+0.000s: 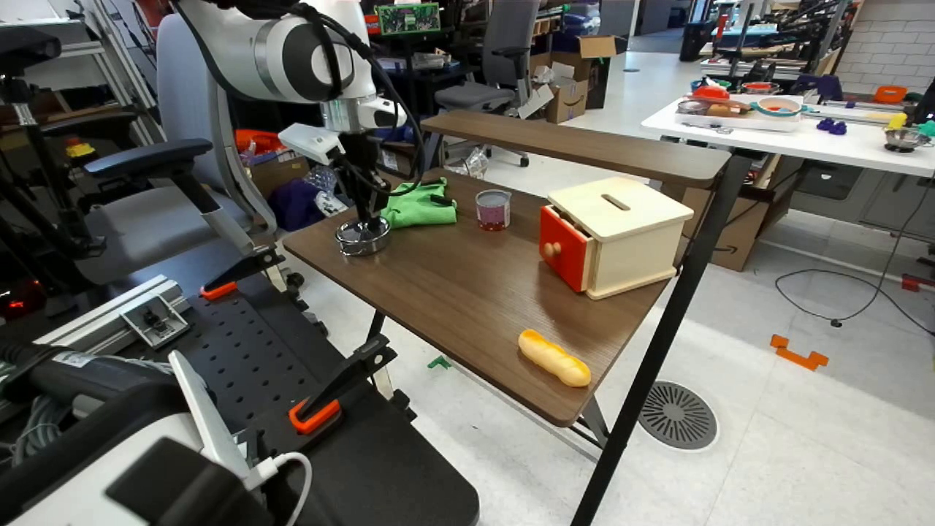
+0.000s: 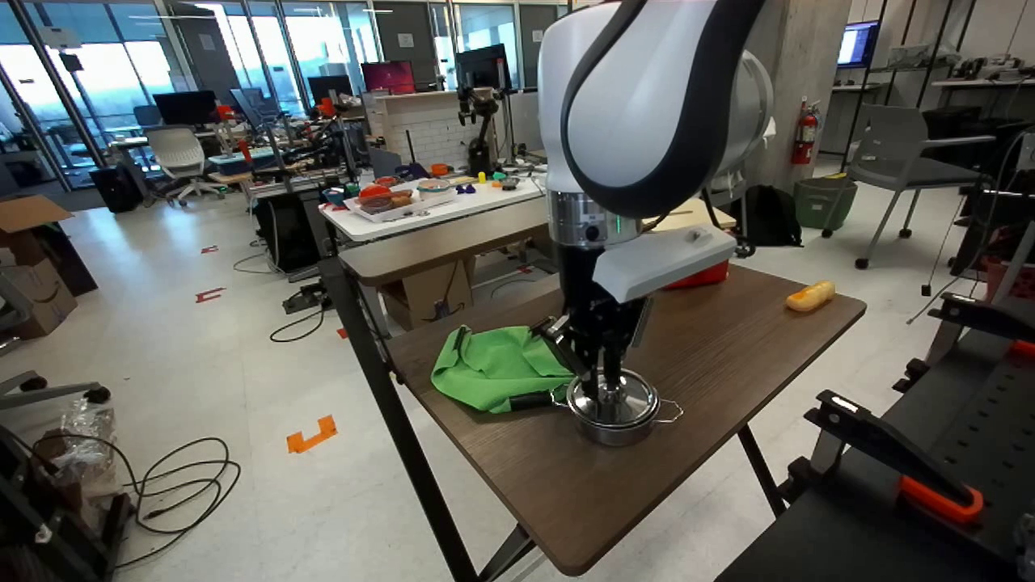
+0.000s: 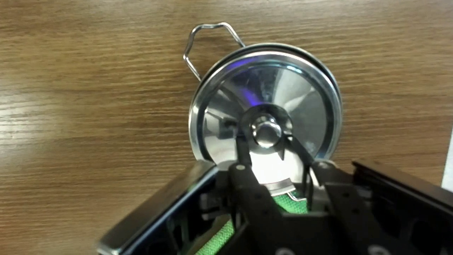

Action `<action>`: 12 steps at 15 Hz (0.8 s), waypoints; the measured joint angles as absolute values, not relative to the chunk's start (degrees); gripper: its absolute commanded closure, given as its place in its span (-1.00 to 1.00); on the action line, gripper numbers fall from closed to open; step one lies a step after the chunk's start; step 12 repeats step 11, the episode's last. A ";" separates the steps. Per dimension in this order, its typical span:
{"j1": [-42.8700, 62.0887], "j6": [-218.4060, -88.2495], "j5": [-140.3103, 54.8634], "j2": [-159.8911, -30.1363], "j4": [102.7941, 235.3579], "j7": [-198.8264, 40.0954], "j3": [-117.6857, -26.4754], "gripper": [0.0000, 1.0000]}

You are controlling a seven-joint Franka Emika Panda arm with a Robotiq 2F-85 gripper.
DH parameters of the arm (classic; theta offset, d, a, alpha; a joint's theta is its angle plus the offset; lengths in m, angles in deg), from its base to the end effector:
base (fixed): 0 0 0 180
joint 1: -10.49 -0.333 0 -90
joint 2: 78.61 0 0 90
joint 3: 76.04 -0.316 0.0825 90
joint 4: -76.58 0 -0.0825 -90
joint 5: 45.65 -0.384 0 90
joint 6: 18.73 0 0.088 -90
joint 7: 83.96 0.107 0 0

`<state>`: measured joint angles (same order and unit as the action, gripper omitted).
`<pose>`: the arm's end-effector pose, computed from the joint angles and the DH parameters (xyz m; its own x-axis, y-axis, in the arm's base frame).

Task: Put the silver lid on the silver pot

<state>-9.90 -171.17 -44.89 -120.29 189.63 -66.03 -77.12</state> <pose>0.5525 0.2179 0.0918 0.9968 0.0689 -0.0399 0.0692 -0.9976 0.0057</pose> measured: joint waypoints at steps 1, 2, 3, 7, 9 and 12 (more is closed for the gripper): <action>-9.95 -171.41 -44.89 -120.32 189.63 -65.90 -77.07 -0.43; -9.97 -171.67 -44.89 -120.32 189.63 -65.78 -77.04 -0.57; -9.97 -171.83 -44.89 -120.32 189.63 -65.68 -76.99 -0.73; -9.89 -174.31 -45.04 -119.89 189.61 -64.95 -76.72 -1.00; -9.13 -175.27 -46.14 -118.48 189.65 -64.82 -77.26 -1.00; -8.12 -175.27 -46.62 -116.91 189.86 -64.83 -77.87 -1.00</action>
